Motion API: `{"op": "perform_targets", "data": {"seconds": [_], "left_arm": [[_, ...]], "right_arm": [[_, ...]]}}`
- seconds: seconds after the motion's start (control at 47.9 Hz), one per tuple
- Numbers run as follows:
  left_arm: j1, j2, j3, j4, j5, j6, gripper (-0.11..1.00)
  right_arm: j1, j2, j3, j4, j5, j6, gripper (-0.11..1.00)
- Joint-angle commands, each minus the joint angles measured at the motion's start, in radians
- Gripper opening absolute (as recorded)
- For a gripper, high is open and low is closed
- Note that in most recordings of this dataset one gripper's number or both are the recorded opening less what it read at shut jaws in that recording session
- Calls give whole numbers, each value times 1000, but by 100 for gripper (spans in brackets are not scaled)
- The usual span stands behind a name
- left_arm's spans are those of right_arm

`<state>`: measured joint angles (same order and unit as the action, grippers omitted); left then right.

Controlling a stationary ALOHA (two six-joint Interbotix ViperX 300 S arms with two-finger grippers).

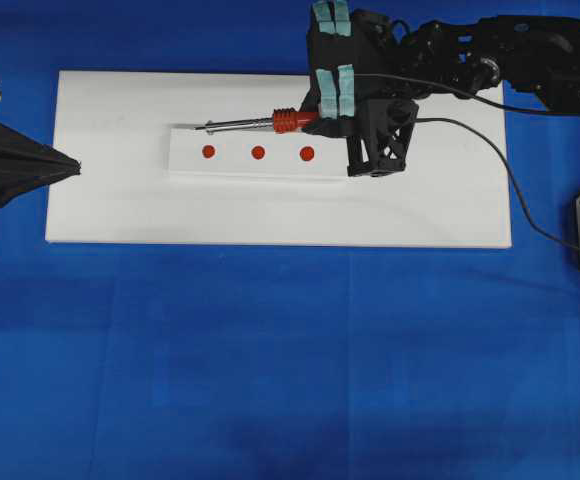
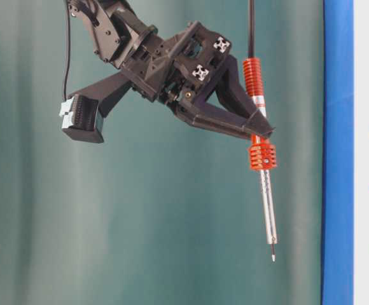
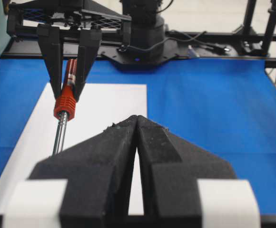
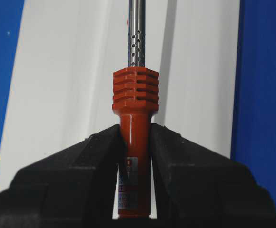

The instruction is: Touch the tip of the soldering iron to the mark.

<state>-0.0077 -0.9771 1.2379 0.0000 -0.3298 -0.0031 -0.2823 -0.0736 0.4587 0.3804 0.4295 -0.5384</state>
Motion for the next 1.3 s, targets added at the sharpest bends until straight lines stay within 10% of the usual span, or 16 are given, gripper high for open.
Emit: {"op": "perform_targets", "data": {"seconds": [0.0, 1.275], "left_arm": [[-2, 3, -12, 3, -9, -2, 0], [-2, 3, -12, 2, -11, -3, 0]], "right_arm": [[0, -26, -25, 0, -3, 0, 6], [-18, -209, 198, -8, 3, 51, 6]]}}
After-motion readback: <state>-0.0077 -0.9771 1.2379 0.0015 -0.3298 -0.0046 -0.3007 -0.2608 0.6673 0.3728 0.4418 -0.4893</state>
